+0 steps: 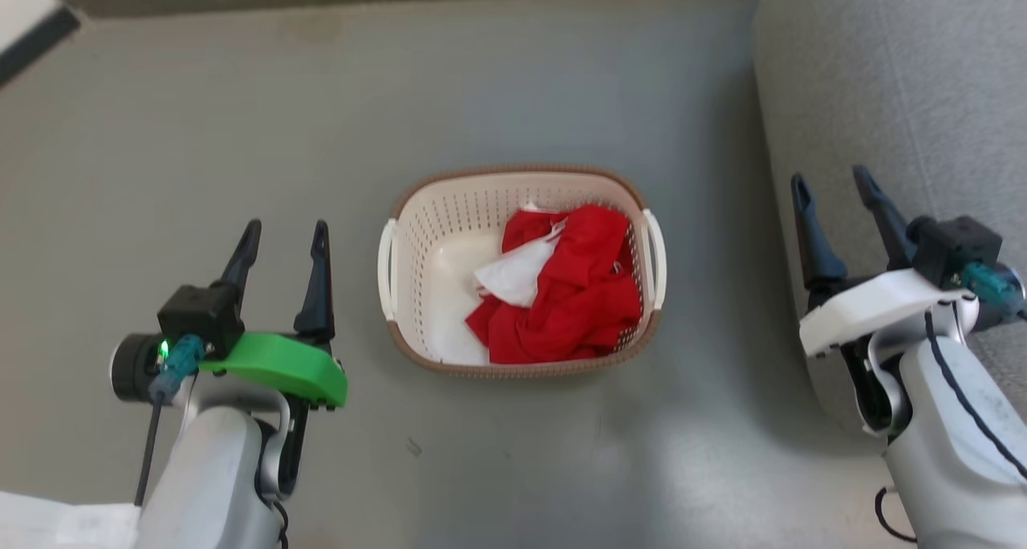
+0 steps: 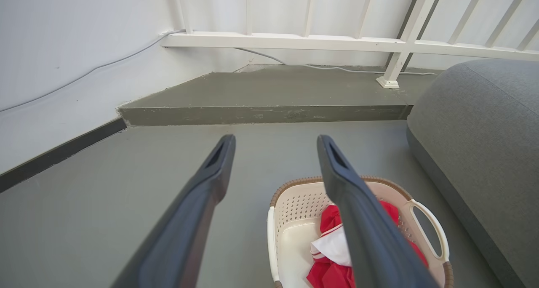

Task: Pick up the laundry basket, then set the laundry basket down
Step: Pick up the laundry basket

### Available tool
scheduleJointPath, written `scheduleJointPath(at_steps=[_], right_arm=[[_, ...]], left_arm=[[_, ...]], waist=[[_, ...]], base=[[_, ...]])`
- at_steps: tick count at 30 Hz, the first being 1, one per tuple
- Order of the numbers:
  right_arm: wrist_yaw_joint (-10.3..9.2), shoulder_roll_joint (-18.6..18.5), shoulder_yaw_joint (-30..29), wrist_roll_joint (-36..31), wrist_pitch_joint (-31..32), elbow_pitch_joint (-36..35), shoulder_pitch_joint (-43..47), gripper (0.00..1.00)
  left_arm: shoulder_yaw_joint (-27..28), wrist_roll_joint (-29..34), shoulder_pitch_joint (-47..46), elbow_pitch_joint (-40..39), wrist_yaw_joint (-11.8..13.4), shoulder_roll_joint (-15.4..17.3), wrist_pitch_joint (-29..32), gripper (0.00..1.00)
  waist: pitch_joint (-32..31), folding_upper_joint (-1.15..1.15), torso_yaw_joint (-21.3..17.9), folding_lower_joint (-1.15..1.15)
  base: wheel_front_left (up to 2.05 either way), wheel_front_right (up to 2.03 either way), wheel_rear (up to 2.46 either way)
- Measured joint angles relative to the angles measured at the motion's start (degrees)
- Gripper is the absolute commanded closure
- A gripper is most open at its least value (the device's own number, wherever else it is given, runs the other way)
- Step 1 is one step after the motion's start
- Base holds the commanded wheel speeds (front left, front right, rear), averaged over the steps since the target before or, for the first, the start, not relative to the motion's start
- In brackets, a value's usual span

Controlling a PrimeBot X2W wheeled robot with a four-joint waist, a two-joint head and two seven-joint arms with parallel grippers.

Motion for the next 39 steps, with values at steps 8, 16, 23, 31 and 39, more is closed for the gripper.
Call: scheduleJointPath(at_steps=[8,16,23,31,39], right_arm=[[0.51,0.48,-0.24,0.0,-0.04,0.04,-3.86,0.0],[1.03,0.74,-0.59,0.0,-0.04,0.1,-7.7,0.0],[1.11,0.81,-1.66,0.01,-0.05,0.2,-13.04,0.0],[1.64,0.65,-2.0,0.02,-0.18,1.92,-18.18,0.0],[2.53,0.96,-0.02,-0.01,-0.31,7.6,-23.79,0.0]], left_arm=[[0.36,0.03,-4.86,0.07,-0.43,-0.07,0.0,0.0],[0.76,0.13,-10.32,0.14,-0.85,-0.52,-0.01,0.0],[1.15,0.42,-15.78,2.1,-1.66,-0.85,0.01,0.0],[1.04,-0.51,-23.47,3.97,-3.45,-1.49,1.41,0.0],[0.37,-1.11,-29.86,10.23,-5.03,-1.62,3.28,0.0]], waist=[[6.52,0.0,0.18,0.0],[13.14,0.0,0.2,0.0],[18.95,0.0,0.16,0.01],[24.75,0.0,0.26,0.0],[31.01,0.0,0.48,0.0]], base=[[0.0,0.0,0.0],[0.0,0.0,0.0],[0.0,0.0,0.0],[0.0,0.0,0.0],[0.0,0.0,0.0]])
